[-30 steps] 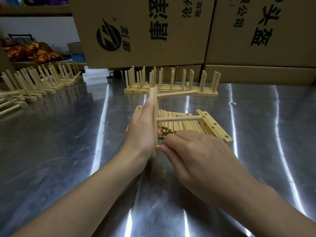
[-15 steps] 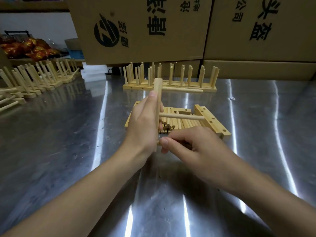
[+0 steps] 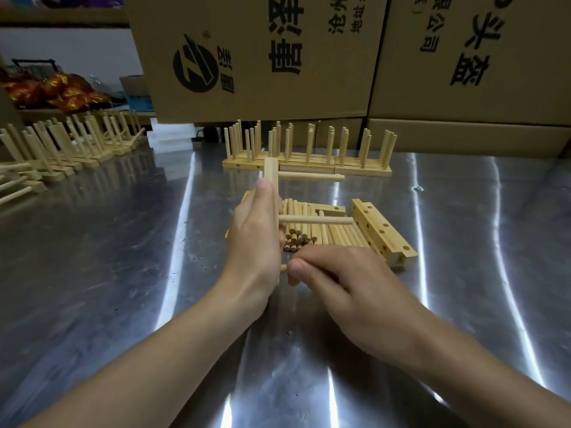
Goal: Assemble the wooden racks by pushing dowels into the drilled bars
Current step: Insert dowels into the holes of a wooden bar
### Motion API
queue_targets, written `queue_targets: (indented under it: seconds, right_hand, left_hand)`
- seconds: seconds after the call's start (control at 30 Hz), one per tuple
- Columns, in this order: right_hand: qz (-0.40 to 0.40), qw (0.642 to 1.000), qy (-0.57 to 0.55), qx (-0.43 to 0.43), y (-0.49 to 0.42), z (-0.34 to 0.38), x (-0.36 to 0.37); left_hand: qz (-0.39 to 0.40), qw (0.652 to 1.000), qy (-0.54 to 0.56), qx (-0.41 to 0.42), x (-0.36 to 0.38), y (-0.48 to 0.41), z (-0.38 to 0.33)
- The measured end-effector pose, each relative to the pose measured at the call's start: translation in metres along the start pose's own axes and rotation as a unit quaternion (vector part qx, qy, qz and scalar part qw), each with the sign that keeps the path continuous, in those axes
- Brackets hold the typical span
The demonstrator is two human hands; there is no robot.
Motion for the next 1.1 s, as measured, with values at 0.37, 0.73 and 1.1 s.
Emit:
queue_targets:
  seconds: [0.37, 0.73, 1.1]
  right_hand:
    - [0.06, 0.998, -0.035, 0.0, -0.005, -0.006, -0.004]
    - [-0.034, 0.932, -0.334, 0.138, 0.001, -0.02, -0.016]
    - [-0.085, 0.644, -0.701, 0.294, 0.006, -0.039, 0.006]
  left_hand:
    - [-0.002, 0.989, -0.057, 0.137, 0.005, 0.007, -0.022]
    - [0.087, 0.996, 0.02, -0.004, 0.012, -0.007, 0.006]
    - [0.084, 0.994, 0.025, 0.067, 0.016, 0.001, -0.013]
Point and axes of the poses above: each hand's wrist, its own y-axis away from the middle knuckle, its own x-axis out of the palm, z = x × y, the point moved 9 cm from there along -y, towards the middle knuckle, and after that the axes turned 4 degrees about -y, right-handed, at the moved point
